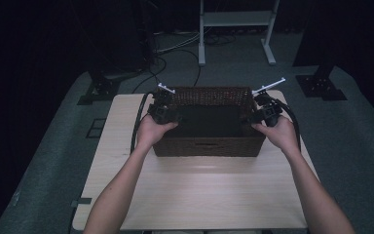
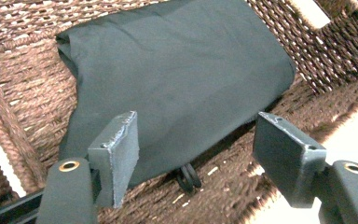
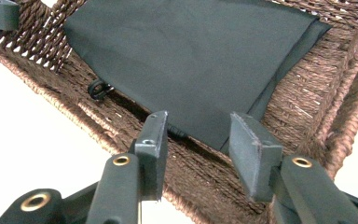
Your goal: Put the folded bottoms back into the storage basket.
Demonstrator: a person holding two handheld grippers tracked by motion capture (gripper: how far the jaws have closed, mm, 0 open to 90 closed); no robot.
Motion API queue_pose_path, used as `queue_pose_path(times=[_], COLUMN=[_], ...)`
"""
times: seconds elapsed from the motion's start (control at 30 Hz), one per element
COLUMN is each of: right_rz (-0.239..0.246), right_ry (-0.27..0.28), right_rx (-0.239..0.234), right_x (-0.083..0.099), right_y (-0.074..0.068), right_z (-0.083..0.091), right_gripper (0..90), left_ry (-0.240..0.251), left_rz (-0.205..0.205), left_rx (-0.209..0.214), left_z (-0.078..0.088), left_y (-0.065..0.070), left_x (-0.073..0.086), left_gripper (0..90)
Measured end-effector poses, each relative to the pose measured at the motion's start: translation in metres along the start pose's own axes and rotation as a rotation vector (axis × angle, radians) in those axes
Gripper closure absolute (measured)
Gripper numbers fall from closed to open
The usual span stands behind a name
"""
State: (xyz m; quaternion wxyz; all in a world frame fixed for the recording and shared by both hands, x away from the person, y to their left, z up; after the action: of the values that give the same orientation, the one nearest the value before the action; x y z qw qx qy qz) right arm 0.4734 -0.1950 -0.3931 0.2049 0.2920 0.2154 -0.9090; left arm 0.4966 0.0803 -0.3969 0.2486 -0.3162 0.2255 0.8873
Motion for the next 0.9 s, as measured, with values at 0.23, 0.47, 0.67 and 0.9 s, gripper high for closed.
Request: queue_pose_path(times=[0.23, 0.47, 0.67, 0.9], right_rz=[0.013, 0.021, 0.02, 0.022], right_ry=[0.013, 0.02, 0.026, 0.036], right_rx=[0.011, 0.002, -0.008, -0.005], right_x=[0.004, 0.007, 0.012, 0.018], right_y=[-0.005, -0.011, -0.014, -0.015], right_z=[0.007, 0.011, 0.014, 0.021], right_gripper=[51.9, 49.5, 47.7, 46.5], left_ry=[0.025, 0.038, 0.053, 0.077], left_rz=[-0.006, -0.007, -0.007, -0.005], left_rx=[0.004, 0.008, 0.032, 0.046], left_z=[0.01, 0.015, 0.019, 0.024], left_y=[0.004, 0.007, 0.014, 0.019], left_x=[0.004, 0.008, 0.011, 0.018], left_gripper=[28.0, 25.5, 23.0, 21.6])
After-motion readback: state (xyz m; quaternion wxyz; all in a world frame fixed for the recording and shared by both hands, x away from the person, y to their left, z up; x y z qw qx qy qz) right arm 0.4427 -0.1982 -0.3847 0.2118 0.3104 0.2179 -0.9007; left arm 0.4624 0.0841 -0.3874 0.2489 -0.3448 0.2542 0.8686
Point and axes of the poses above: each handheld gripper's, and its own axes: z roughly backward along the jaws, x roughly out of its underside, y roughly to its right, the point moved 7 cm from there along -z, roughly forward along the jaws, and after that the axes turned 6 degrees about y, right-handed, at the moved point
